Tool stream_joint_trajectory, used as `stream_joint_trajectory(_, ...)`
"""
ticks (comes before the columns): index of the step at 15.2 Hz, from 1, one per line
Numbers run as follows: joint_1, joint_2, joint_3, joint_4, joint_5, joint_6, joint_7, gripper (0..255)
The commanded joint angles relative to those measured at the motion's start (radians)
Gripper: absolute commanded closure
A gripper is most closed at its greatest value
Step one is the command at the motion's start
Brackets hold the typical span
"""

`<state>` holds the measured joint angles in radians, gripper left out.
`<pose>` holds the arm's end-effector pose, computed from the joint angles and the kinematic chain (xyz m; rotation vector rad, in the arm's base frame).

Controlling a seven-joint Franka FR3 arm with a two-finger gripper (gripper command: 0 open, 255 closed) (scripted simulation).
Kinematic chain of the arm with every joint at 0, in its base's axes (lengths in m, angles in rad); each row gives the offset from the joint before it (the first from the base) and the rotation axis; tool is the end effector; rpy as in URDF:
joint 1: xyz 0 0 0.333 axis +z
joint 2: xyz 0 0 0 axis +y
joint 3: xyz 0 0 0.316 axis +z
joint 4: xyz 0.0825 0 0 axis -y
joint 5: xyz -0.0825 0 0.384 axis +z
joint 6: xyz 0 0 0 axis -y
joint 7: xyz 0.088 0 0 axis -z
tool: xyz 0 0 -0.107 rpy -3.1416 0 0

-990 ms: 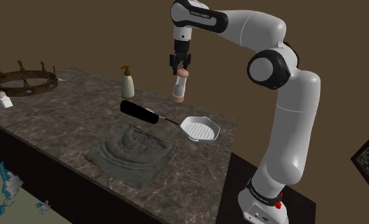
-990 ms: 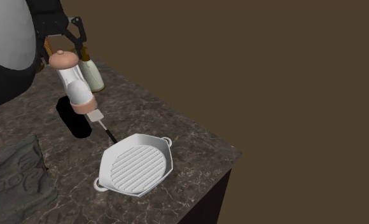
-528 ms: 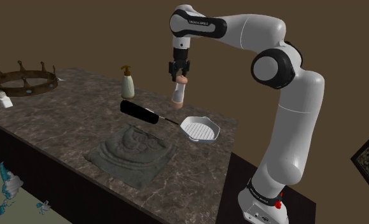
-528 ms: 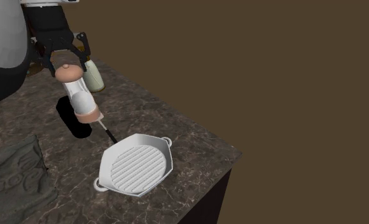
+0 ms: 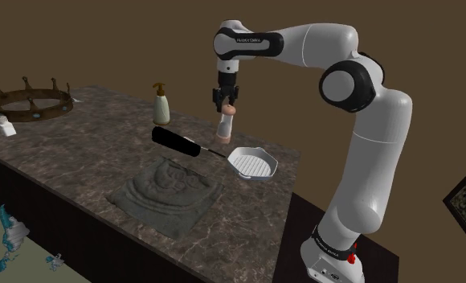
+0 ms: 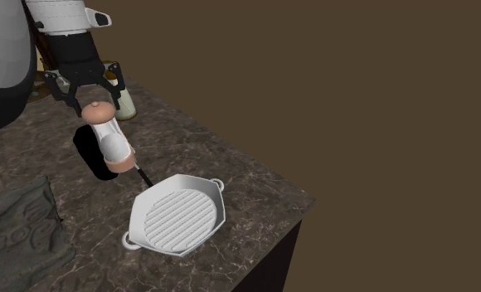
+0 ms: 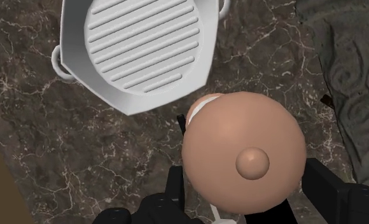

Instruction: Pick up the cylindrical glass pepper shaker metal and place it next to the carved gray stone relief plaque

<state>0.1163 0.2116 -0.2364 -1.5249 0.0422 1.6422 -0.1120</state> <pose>0.6133 -0.0568 0.5310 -3.1357 0.0158 0.1391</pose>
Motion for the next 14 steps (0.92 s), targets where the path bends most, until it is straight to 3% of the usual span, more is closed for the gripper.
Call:
stream_joint_trajectory(1,0.002,-0.001,0.001,-0.027,0.000,0.026,0.003,255)
stream_joint_trajectory(14,0.005,0.013,0.004,-0.183,0.004,0.196,0.000,255)
